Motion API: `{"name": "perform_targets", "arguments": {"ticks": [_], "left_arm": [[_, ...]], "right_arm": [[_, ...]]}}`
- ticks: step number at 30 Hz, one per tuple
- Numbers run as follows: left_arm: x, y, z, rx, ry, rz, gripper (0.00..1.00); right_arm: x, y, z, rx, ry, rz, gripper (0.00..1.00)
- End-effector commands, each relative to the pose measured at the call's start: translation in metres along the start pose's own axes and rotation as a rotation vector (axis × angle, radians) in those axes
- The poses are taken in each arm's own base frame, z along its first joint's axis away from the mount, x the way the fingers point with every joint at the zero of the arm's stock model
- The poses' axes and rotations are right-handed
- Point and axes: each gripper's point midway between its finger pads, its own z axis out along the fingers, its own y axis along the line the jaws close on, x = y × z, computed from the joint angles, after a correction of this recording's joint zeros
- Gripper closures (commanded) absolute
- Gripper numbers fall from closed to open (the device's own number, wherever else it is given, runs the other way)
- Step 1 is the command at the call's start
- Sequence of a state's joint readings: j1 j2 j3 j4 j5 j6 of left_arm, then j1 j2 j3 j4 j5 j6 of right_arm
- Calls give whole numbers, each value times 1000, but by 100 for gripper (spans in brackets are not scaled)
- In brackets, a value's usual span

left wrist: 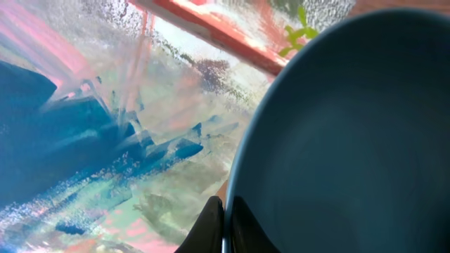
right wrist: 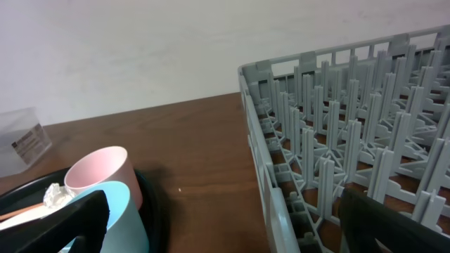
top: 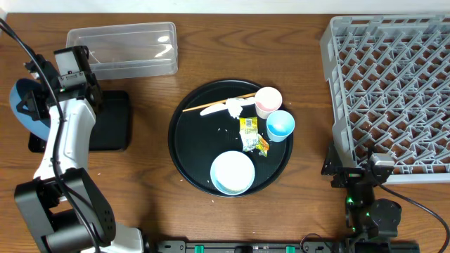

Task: Sort waste into correct bins and load items into the dishwasher rack
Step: 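Hold the tilted blue plate over the black tray, shaking it empty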

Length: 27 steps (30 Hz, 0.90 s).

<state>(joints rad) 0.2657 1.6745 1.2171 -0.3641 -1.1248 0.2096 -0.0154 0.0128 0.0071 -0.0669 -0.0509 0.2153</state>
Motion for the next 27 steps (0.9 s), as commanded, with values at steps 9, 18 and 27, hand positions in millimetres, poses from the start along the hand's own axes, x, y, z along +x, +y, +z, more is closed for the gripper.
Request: {"name": "perform_targets", "arguments": {"ticks": [9,18,27], "left_arm": [[-16,12,-4,-104,-34,38,94],[2,-9,1,-38,-11,92,94],[-6,11,-4,-147,-23,0,94]], "right_arm": [[2,1,0,-1,6,-15,1],[2,1,0,-1,6,-15,1],[2,1,0,-1,6,-15,1]]}}
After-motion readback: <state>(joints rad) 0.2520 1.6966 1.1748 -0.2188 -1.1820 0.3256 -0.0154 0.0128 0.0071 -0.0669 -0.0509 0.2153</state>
